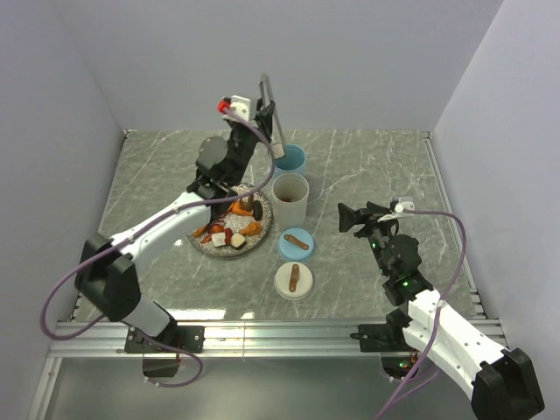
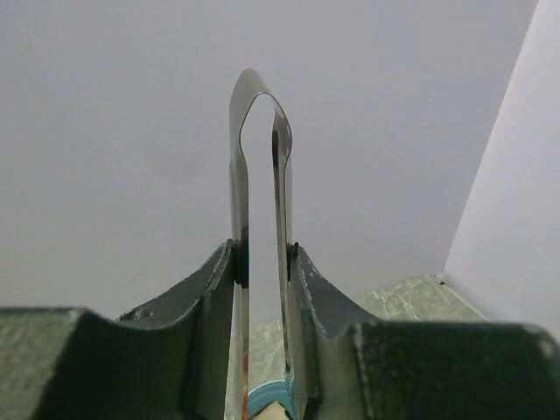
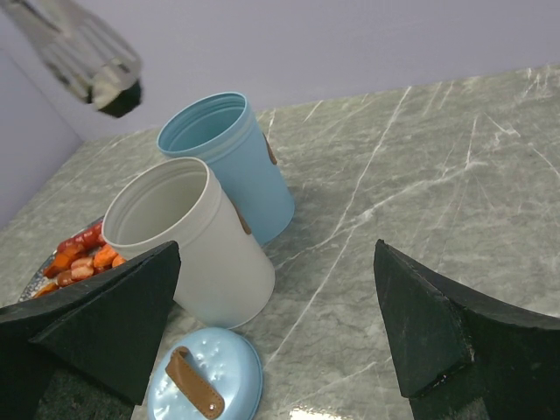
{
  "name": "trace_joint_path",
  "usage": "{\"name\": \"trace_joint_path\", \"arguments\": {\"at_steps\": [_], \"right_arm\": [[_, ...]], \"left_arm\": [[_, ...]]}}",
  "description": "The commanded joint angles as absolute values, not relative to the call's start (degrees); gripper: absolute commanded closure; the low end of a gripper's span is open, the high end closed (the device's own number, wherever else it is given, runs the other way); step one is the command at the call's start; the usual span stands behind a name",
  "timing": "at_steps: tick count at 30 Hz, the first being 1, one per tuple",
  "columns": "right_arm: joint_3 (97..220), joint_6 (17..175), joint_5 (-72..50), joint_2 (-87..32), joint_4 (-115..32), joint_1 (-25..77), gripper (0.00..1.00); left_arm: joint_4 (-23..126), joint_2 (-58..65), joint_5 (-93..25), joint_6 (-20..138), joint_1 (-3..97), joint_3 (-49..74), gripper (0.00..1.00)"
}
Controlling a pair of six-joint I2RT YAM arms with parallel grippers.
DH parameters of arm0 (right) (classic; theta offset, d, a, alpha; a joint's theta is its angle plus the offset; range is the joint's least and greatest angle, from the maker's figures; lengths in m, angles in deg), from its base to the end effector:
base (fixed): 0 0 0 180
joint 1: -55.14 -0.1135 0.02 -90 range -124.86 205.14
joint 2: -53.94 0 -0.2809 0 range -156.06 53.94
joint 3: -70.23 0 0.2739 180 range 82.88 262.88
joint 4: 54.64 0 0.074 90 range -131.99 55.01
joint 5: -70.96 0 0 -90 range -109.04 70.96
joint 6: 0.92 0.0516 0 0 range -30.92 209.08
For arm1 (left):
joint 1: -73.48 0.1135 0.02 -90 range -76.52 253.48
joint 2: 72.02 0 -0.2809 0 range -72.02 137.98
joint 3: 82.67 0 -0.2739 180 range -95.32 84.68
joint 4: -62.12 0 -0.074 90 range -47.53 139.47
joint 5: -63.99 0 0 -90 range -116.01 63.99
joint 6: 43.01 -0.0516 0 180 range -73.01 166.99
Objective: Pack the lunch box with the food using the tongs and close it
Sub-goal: Place the food into the lunch box
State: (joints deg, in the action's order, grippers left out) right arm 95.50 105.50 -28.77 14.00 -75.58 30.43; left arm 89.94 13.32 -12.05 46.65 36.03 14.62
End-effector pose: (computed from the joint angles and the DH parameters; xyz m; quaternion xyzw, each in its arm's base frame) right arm 0.1796 0.0731 0.2381 0.0149 0.6678 0.2077 0.7146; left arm 0.3117 -0.2230 0.4337 0.0752 0.5365 -0.2049 0.8152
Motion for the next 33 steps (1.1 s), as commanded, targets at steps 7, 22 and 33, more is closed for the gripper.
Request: {"name": "trace_joint_path", "arguments": {"at_steps": [7, 22, 33], "right_arm": [[95.9, 104.6, -28.5, 13.6, -78.6, 30.8, 0.02], [96.0, 104.5, -28.4, 13.1, -78.7, 30.9, 0.02], [96.2, 104.5, -28.3, 12.5, -78.8, 30.8, 0.02]], "left_arm": [[88.7, 26.4, -18.3, 45.6, 37.1, -0.9, 0.86], [88.9, 27.7, -18.1, 46.2, 37.4, -0.1, 0.59], [90.7, 22.7, -17.7, 45.8, 37.4, 4.5, 0.55]]}}
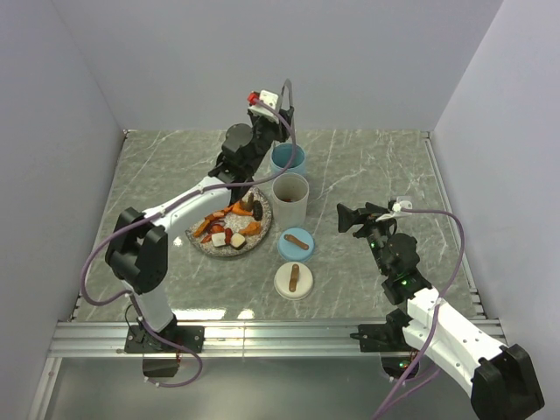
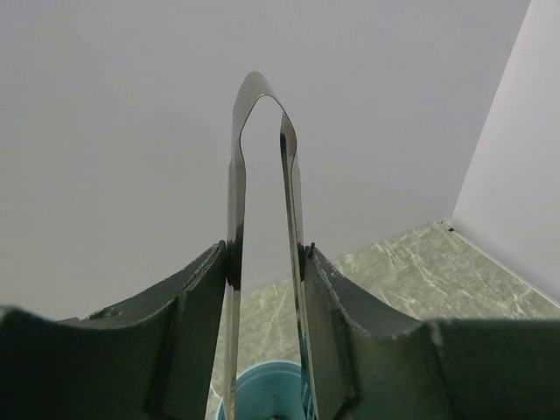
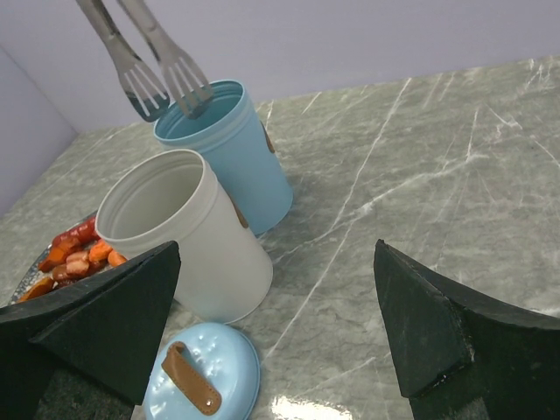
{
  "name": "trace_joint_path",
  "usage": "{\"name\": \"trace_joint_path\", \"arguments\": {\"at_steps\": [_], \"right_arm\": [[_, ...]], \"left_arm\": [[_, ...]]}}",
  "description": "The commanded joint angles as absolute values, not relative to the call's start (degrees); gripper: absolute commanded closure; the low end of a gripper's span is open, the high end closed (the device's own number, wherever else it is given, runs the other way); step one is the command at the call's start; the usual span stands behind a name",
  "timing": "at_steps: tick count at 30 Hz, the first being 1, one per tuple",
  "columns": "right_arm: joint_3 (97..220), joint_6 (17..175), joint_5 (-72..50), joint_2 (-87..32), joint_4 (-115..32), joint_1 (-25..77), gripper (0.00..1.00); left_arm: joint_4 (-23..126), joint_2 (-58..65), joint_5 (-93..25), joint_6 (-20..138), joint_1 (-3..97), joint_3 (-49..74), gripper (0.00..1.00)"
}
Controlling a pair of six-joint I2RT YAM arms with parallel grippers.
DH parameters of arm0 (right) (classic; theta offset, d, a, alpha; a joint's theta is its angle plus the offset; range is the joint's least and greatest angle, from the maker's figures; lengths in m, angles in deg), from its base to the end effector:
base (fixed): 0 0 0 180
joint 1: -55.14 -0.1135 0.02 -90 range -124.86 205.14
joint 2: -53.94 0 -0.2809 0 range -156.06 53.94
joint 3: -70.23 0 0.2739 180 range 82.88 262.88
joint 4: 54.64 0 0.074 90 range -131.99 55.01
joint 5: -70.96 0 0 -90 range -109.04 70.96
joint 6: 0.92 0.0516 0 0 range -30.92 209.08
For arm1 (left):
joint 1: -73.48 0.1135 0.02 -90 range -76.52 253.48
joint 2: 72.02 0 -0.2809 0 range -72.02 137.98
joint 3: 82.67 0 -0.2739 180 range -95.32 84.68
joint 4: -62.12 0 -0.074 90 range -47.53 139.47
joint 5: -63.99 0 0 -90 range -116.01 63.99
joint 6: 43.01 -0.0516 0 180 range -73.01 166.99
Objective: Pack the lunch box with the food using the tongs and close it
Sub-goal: Place the food into the lunch box, then pick up the food using the clamp
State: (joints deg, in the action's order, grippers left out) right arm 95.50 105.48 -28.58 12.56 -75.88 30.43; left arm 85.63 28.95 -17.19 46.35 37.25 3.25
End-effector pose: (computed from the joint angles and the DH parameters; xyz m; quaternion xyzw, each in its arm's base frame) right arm 0.1823 0.0745 0.2344 0.0125 0.6751 0.2057 0.7084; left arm 0.3799 -0.2685 0.3922 0.1299 0.5846 -0.2006 0.7753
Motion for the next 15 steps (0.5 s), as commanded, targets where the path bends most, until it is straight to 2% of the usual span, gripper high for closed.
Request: {"name": "trace_joint_path", "arguments": {"at_steps": [1, 9, 15], "right_arm": [[96.2, 104.5, -28.4, 12.5, -78.7, 30.8, 0.02], [96.1, 104.6, -28.3, 13.2, -78.6, 30.9, 0.02], [96.1, 104.7, -28.4, 13.2, -78.5, 30.9, 0.02]], "left_arm": [[91.0, 21.6, -17.2, 45.7, 37.4, 6.3, 0.55], [84.7, 1.1, -9.5, 44.8, 37.4, 19.7, 0.57], [77.9, -9.0, -3.2, 48.6, 37.4, 35.0, 0.59]]}}
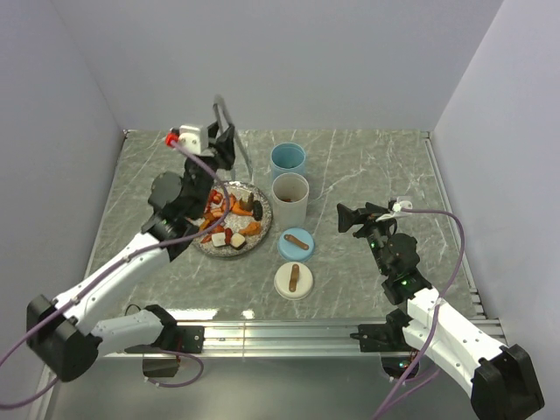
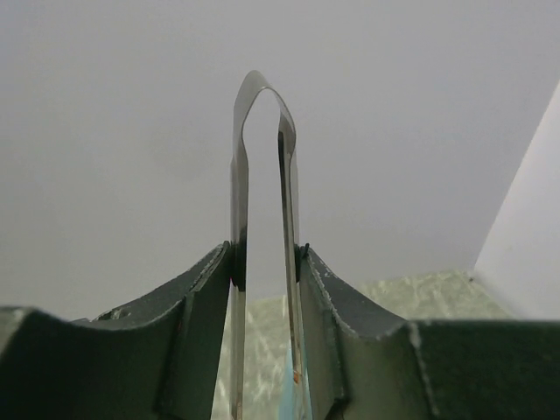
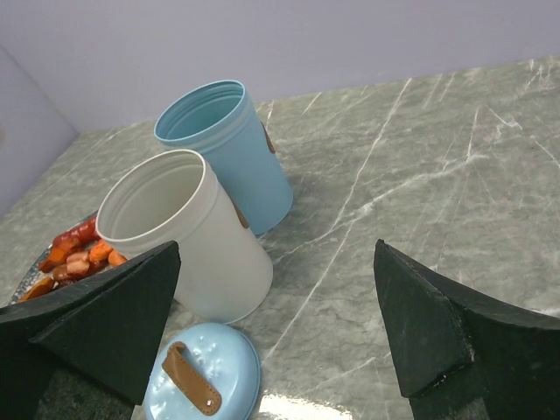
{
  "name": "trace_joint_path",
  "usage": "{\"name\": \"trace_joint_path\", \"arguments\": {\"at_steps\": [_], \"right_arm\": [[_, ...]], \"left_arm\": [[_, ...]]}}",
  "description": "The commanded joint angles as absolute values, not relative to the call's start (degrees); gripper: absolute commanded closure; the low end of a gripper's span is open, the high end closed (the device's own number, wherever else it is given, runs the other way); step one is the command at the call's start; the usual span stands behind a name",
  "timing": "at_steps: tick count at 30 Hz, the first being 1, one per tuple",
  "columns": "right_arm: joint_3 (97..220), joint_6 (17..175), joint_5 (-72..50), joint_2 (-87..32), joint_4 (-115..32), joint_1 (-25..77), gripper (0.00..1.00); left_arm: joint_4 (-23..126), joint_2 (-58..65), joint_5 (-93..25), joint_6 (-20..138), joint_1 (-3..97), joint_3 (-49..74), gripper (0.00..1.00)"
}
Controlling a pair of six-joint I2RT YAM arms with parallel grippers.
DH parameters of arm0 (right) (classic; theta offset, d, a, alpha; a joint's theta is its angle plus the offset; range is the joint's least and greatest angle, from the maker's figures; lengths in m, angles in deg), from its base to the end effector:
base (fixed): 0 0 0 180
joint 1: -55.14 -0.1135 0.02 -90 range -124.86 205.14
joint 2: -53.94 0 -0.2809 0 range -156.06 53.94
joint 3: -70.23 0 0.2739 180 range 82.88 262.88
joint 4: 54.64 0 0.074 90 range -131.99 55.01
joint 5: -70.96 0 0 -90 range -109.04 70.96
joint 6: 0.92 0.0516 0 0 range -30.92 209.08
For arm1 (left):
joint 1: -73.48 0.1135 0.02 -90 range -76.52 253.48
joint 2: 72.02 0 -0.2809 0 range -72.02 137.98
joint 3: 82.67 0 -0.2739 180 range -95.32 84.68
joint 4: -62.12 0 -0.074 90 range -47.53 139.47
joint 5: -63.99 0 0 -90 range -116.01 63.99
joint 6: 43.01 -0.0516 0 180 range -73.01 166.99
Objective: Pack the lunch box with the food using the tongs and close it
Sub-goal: Pick up the food using the clamp
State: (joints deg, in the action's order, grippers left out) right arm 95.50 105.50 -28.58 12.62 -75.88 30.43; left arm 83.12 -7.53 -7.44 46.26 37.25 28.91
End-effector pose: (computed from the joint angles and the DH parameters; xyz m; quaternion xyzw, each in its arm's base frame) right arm 0.1822 0.0744 0.2345 0.0127 0.6747 0.2060 0.7086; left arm 0.2386 -0.1544 0.4376 0.0392 0.5465 -0.1710 0.8189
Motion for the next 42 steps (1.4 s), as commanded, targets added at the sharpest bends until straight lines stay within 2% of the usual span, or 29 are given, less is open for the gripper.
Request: {"name": "trace_joint_path", "arguments": {"at_steps": [1, 9, 19, 24, 28, 32, 39, 42], "right_arm": [[96.1, 104.7, -28.5, 13.2, -78.4, 30.9, 0.02], [96.1, 104.7, -28.8, 12.8, -78.3, 30.8, 0.02], [96.1, 104.7, -29.0, 13.2, -78.2, 30.8, 0.02], [96.1, 104.7, -29.1, 13.2, -78.2, 30.8, 0.02], [96.1, 104.7, -29.1, 13.3, -78.2, 30.8, 0.02], [96.1, 104.7, -29.1, 13.2, -78.1, 30.9, 0.02], [96.1, 104.7, -29.0, 13.3, -78.2, 30.9, 0.02], [96.2, 104.7, -28.9, 13.2, -78.2, 30.9, 0.02]], "left_arm": [[77.6, -9.7, -2.6, 49.2, 37.4, 36.9, 0.59], [78.4, -13.7, 3.5, 52.9, 36.8, 50.8, 0.61], [78.9, -14.3, 7.9, 52.3, 34.4, 55.1, 0.62], [77.9, -14.0, 8.0, 52.4, 33.8, 54.9, 0.7], [76.9, -14.4, 7.3, 52.3, 33.3, 54.3, 0.81], [76.5, -15.5, 6.6, 51.6, 32.9, 52.9, 0.85], [75.7, -17.2, 8.2, 51.2, 31.9, 51.5, 0.82], [76.0, -18.7, 8.4, 51.8, 31.6, 51.6, 0.75]]}}
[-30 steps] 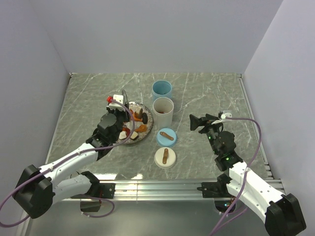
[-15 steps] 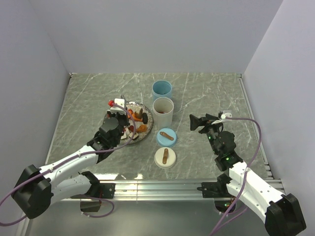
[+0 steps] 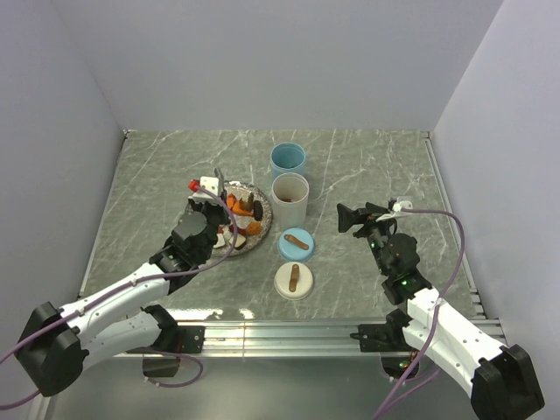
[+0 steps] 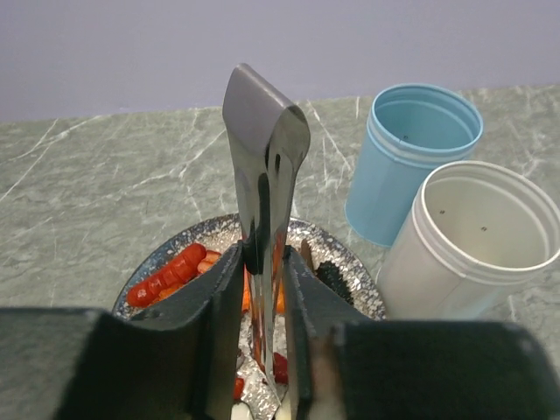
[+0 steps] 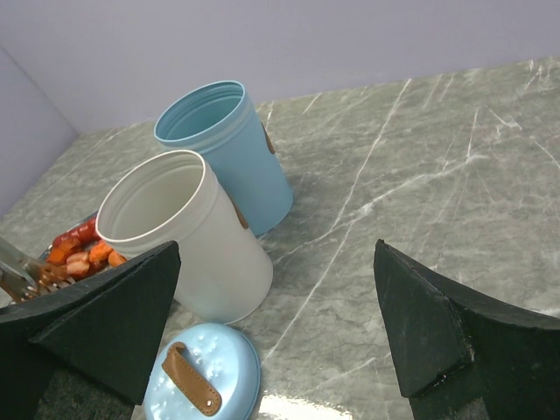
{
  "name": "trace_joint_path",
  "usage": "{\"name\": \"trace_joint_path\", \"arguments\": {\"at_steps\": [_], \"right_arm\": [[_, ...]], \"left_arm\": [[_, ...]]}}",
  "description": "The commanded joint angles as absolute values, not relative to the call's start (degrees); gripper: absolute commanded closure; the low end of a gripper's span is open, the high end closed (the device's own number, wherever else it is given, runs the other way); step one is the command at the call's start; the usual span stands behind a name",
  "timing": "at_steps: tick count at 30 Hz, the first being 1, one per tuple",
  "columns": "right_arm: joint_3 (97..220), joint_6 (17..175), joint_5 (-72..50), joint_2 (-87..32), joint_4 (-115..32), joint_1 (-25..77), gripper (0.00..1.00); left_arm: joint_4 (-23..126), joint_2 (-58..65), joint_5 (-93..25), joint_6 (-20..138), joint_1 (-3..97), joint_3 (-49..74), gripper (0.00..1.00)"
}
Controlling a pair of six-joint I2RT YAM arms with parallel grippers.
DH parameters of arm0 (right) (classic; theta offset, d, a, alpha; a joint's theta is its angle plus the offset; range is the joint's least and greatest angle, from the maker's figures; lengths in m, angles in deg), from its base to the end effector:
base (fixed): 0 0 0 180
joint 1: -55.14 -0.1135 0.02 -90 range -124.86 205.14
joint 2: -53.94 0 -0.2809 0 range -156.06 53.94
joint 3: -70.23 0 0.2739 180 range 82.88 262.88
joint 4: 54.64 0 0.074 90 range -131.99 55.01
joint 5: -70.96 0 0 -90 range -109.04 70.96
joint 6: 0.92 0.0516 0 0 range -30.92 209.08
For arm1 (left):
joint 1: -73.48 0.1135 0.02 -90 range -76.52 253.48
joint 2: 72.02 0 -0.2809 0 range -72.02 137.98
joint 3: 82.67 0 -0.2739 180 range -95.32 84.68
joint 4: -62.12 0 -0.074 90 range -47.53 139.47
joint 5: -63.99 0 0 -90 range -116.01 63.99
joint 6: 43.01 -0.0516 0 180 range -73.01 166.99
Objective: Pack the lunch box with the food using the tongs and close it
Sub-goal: Pick up the food using the clamp
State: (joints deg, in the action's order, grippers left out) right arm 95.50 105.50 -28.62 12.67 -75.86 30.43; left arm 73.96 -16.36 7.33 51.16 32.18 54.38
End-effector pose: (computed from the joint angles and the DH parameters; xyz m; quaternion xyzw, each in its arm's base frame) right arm 0.1821 0.0744 0.2346 0.0130 0.6745 0.2058 0.7089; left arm 0.2034 -0.1409 0.2834 0.0265 0.7111 -0.0713 0.6990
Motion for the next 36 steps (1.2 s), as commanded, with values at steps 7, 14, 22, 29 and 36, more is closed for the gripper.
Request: {"name": "trace_joint_path", "arguments": {"at_steps": [7, 14, 22, 29, 36], "right_arm": [[96.1, 104.6, -28.8, 12.9, -78.3, 30.9, 0.02], [96.1, 104.6, -28.6, 12.8, -78.5, 30.8, 0.02], [96.1, 104.6, -28.6, 12.8, -78.5, 30.9, 0.02], [96.2, 104.7, -28.5, 12.7, -78.5, 30.8, 0.02], [96.2, 104.6, -28.7, 12.9, -78.4, 30.8, 0.02]], "left_arm": [[78.7, -21.7, 11.1, 53.0, 30.9, 52.9, 0.65], [78.0, -19.7, 11.4, 54.3, 30.9, 52.3, 0.6], [76.8, -16.4, 12.0, 56.3, 30.9, 51.9, 0.59], [78.1, -13.1, 12.6, 56.7, 31.0, 52.6, 0.59], [79.0, -12.8, 11.0, 56.8, 31.2, 53.0, 0.76]]}}
